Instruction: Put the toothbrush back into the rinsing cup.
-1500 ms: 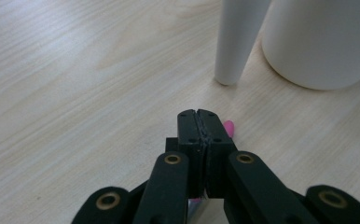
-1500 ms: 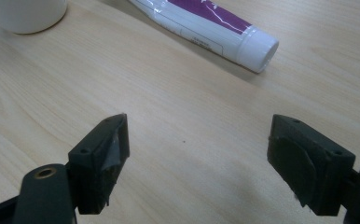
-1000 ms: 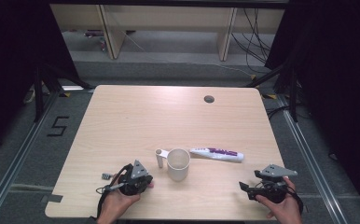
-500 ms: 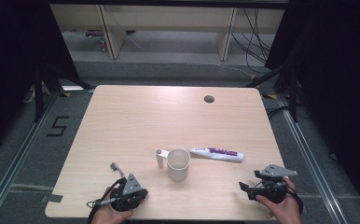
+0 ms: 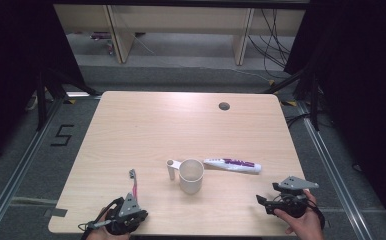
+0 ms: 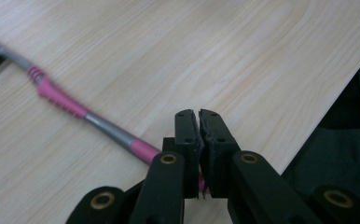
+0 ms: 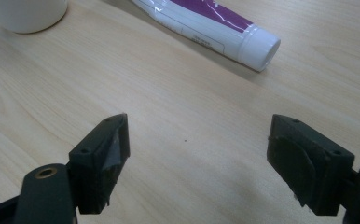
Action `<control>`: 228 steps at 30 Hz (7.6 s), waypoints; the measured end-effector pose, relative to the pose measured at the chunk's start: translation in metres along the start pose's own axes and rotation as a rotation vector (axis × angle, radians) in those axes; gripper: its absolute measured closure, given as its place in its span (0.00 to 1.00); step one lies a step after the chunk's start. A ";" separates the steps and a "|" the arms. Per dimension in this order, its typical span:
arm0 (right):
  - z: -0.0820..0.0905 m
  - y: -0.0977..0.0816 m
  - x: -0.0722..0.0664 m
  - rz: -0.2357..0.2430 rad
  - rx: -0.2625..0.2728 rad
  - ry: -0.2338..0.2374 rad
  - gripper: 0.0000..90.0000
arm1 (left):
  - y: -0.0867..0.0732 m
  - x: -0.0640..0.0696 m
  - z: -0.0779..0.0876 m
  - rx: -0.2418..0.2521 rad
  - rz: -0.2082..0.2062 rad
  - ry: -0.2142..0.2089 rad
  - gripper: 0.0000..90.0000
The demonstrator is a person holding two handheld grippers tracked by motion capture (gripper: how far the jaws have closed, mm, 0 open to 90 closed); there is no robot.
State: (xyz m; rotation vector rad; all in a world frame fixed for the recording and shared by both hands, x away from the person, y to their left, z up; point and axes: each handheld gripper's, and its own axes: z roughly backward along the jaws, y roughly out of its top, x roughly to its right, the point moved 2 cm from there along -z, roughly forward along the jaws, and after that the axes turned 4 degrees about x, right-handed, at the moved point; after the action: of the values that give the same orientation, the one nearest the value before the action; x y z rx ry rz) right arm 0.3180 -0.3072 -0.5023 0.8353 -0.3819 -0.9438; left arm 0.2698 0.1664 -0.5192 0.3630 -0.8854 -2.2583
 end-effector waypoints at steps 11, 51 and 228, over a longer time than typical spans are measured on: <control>0.000 0.000 -0.002 -0.027 -0.006 0.010 0.24 | -0.012 -0.026 0.020 -0.066 -0.009 0.078 0.95; -0.001 -0.001 0.001 0.005 -0.007 0.001 0.24 | 0.052 -0.064 -0.019 -0.371 -0.063 0.072 0.82; -0.002 -0.001 0.003 -0.007 -0.018 0.021 0.24 | 0.121 -0.046 -0.035 0.483 0.148 -0.032 0.89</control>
State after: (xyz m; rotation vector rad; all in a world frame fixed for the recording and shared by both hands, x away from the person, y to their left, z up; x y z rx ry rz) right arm 0.3201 -0.3088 -0.5046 0.8299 -0.3521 -0.9428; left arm 0.3794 0.1148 -0.4609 0.4576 -1.4271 -1.9032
